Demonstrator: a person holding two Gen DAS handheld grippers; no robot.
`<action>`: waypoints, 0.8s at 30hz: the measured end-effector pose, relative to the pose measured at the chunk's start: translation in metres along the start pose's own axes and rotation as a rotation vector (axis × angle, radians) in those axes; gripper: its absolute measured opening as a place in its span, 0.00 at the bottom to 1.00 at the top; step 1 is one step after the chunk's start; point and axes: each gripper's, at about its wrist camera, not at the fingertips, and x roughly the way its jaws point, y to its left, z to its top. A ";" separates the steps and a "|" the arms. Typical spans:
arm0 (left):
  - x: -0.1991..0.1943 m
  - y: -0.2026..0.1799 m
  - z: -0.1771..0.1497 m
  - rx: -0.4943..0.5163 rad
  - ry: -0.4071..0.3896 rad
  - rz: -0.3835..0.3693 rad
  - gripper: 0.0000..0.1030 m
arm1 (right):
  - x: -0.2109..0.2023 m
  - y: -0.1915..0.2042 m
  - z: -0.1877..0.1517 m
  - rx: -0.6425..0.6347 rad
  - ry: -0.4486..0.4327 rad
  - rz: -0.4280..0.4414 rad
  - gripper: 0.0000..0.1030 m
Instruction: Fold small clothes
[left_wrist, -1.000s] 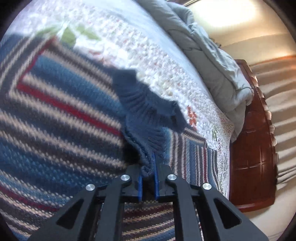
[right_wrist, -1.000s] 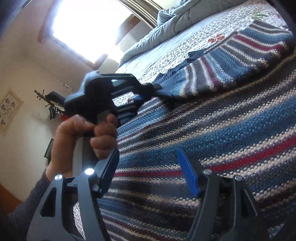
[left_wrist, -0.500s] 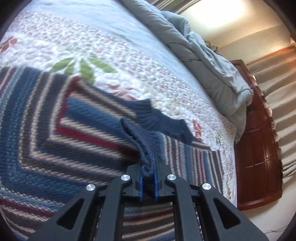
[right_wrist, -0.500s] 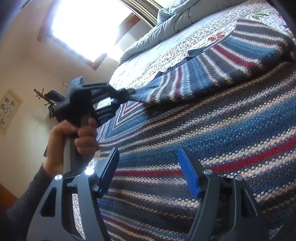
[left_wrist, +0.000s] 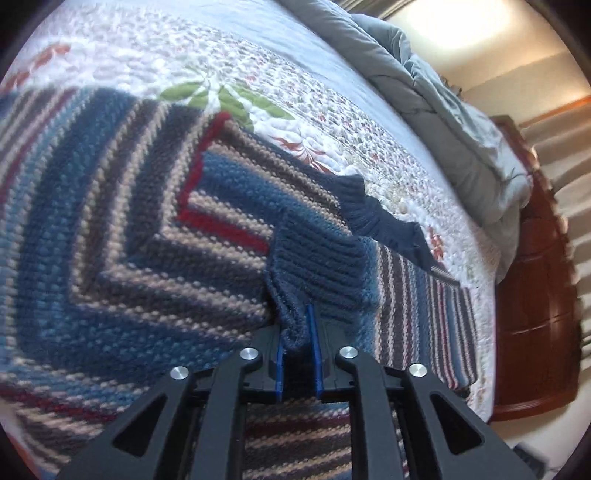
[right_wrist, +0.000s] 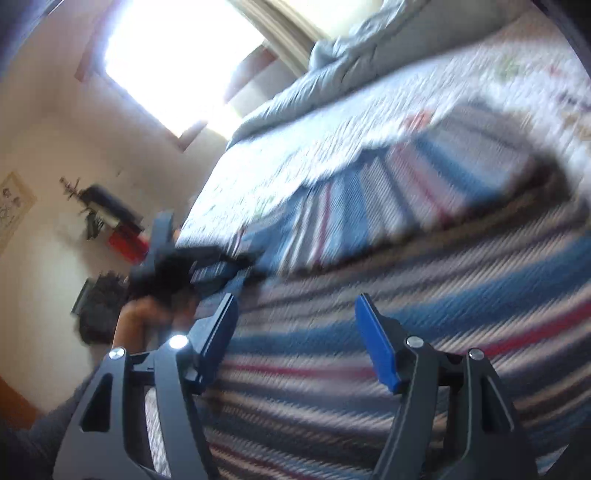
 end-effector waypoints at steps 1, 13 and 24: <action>-0.007 -0.002 0.001 0.013 -0.009 0.030 0.30 | -0.007 -0.007 0.016 0.001 -0.015 -0.027 0.68; -0.127 0.033 -0.074 0.120 -0.318 0.046 0.93 | 0.066 -0.051 0.063 -0.259 0.176 -0.604 0.65; -0.181 0.110 -0.111 0.122 -0.599 0.270 0.96 | 0.214 0.117 0.019 -0.624 0.280 -0.490 0.61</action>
